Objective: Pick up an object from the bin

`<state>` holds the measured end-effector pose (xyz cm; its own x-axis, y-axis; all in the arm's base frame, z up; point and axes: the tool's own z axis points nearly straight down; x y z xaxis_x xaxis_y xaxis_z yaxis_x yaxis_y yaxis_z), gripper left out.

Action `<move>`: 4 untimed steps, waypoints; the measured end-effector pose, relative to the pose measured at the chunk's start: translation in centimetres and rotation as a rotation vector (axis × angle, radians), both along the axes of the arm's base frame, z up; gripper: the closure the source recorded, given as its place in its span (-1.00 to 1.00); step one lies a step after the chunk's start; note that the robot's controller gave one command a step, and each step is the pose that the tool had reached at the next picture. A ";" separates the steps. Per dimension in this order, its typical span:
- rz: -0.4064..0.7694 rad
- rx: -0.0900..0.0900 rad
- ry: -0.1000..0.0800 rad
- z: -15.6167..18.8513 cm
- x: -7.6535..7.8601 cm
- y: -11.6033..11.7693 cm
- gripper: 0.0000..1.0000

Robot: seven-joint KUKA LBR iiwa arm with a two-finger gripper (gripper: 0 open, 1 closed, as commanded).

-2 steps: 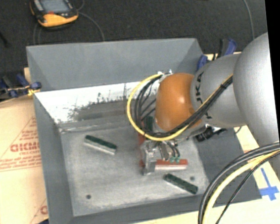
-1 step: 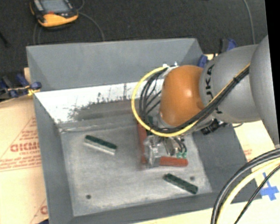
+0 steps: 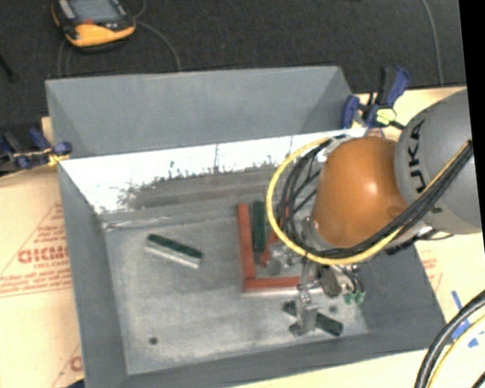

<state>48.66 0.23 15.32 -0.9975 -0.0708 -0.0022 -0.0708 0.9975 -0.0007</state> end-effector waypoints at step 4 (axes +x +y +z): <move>-0.138 0.001 -0.002 -8.1 4.0 -3.1 1.00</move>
Offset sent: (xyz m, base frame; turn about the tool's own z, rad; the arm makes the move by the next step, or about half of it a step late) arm 0.0335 -0.0098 -0.0753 0.1492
